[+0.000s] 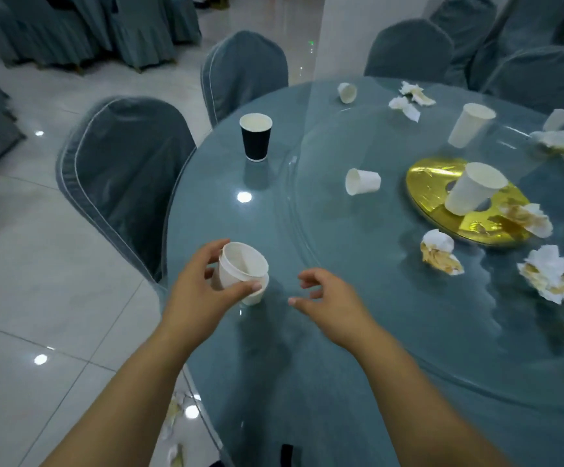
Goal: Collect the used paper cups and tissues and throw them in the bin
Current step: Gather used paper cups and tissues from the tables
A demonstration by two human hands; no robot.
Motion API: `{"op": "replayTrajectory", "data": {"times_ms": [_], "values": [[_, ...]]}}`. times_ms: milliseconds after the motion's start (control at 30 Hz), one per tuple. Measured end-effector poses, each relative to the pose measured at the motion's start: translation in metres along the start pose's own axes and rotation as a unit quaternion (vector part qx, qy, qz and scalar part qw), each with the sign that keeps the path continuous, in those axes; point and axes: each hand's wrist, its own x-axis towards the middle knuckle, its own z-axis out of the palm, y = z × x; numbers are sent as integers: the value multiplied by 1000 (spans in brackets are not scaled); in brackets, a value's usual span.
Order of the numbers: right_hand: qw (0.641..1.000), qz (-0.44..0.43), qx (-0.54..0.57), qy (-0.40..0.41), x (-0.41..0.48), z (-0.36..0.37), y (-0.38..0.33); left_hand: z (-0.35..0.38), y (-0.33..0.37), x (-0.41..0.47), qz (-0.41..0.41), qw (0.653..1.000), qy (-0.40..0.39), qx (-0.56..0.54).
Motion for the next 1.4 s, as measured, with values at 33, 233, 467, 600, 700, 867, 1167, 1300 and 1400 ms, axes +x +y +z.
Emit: {"op": "replayTrajectory", "data": {"times_ms": [33, 233, 467, 600, 700, 867, 1167, 1300, 1400], "values": [[999, -3, -37, -12, 9, 8, -6, -9, -3, 11, -3, 1000, 4, 1], [983, -38, -167, -69, 48, 45, -31, -43, -23, 68, -23, 1000, 14, -4], [978, -15, -194, -74, 75, 66, -33, -45, -30, 112, -24, 999, -16, -17], [986, 17, -163, -1, 89, 53, -33, -35, -31, 128, -30, 998, -40, -29], [986, 29, -164, -10, 93, 40, -35, -24, -32, 141, -35, 997, -55, -44], [980, 3, -178, -93, 89, 50, -39, -11, -42, 154, -41, 996, -57, -58], [984, 3, -173, -46, 94, 56, -24, -7, -48, 152, -48, 995, -62, -65], [991, 81, 2, 103, 101, 33, -30, -1, -45, 151, -38, 994, -82, -63], [963, 82, 177, 186, 105, 11, -43, 6, -43, 153, -32, 992, -108, -53]]}}
